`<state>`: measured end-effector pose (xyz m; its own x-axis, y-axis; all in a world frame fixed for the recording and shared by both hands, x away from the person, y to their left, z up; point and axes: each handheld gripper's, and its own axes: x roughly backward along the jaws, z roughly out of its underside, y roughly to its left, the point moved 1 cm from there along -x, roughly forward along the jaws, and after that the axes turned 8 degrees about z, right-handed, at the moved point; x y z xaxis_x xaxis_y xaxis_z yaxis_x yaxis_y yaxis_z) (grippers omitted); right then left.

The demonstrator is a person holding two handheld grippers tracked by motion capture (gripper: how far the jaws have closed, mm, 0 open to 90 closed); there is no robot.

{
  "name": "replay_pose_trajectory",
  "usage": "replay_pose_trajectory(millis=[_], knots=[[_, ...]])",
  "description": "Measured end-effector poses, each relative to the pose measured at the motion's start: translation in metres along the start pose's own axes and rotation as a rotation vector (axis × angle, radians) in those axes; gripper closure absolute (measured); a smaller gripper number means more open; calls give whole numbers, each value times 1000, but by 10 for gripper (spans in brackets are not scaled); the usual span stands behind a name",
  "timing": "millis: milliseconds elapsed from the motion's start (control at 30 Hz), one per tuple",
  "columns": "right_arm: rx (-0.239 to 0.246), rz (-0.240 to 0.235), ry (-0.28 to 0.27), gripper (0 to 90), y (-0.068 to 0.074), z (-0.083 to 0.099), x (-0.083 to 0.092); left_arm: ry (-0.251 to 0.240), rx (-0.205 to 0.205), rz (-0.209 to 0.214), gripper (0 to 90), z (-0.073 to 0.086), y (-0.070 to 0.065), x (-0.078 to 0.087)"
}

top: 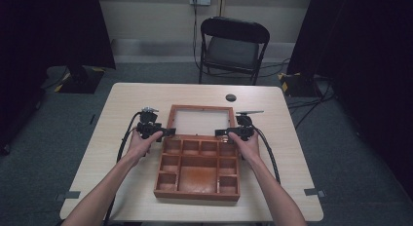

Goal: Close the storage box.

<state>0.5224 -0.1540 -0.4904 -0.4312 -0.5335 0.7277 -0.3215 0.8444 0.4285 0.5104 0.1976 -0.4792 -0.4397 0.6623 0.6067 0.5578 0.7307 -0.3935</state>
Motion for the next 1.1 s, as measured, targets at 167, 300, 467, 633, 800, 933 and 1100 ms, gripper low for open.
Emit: replay_pose_trajectory(millis=[167,300,467,633,800,933,1100], knots=[[2,2,-1,128,0,0,0,-5,-6,-2,187,1,0,0],[7,-2,1,146,-1,0,2,-7,-2,3,185,1,1,0],[21,-19,-18,175,-6,1,4,-4,21,14,164,1,3,-1],[30,-12,-36,174,-5,2,5,0,16,22,164,1,3,-2],[52,5,-45,174,-2,1,7,-10,34,40,153,1,4,-4],[71,19,-62,173,0,1,8,-12,48,62,151,1,5,-5],[106,39,-82,173,3,0,11,-14,50,66,149,0,4,-4]])
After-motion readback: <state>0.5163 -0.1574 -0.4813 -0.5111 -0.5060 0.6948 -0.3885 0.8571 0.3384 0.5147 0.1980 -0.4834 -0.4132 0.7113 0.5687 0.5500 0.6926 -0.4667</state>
